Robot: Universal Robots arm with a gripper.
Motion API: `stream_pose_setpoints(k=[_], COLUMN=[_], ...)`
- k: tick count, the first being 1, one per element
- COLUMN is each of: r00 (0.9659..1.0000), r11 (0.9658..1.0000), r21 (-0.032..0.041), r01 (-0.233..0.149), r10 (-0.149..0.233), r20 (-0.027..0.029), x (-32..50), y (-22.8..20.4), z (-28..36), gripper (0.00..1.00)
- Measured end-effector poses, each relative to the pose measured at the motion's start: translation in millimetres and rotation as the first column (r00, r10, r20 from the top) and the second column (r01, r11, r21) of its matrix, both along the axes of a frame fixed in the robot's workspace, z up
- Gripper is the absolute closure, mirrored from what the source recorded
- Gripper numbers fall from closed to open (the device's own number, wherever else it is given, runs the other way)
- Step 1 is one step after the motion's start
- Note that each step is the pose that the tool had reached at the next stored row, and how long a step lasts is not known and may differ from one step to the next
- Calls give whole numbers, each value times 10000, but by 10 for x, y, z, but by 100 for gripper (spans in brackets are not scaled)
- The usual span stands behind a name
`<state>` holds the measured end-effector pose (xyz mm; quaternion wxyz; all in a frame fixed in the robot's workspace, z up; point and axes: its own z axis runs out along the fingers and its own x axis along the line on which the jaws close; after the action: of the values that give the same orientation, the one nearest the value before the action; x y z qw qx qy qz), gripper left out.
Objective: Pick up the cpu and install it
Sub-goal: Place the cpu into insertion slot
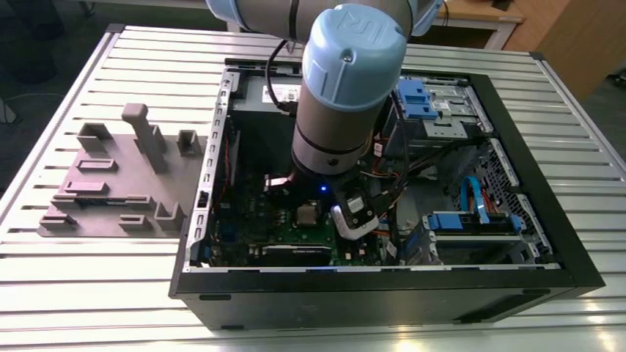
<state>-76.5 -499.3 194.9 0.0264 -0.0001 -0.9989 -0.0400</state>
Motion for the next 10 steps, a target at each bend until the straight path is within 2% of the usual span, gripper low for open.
stream_pose_setpoints(k=[10], r00=[10000], r11=[10000], r21=[-2], r01=[1], r10=[-1], r20=[-1], x=[-4], y=[7], z=[-53], gripper=[53])
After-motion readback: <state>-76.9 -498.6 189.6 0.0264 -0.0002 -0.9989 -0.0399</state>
